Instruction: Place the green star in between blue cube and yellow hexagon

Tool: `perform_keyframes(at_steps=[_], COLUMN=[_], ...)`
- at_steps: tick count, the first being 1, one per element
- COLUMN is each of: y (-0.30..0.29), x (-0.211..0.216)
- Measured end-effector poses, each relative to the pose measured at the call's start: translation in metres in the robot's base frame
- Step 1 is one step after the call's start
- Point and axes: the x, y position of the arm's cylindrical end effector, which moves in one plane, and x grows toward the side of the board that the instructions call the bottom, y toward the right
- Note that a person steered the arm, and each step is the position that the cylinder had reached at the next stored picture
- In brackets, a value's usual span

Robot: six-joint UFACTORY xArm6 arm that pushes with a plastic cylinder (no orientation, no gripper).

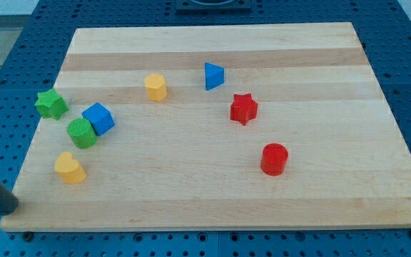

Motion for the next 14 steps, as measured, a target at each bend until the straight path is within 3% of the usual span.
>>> perform_keyframes(at_steps=[2,3,4,5,6,8,11,13,14], y=[0.107,0.126,0.113,0.029,-0.012,-0.008,-0.013,0.022,-0.003], x=[-0.043,-0.044,-0.017,-0.005,-0.009,-0.126,-0.151,-0.198,-0.219])
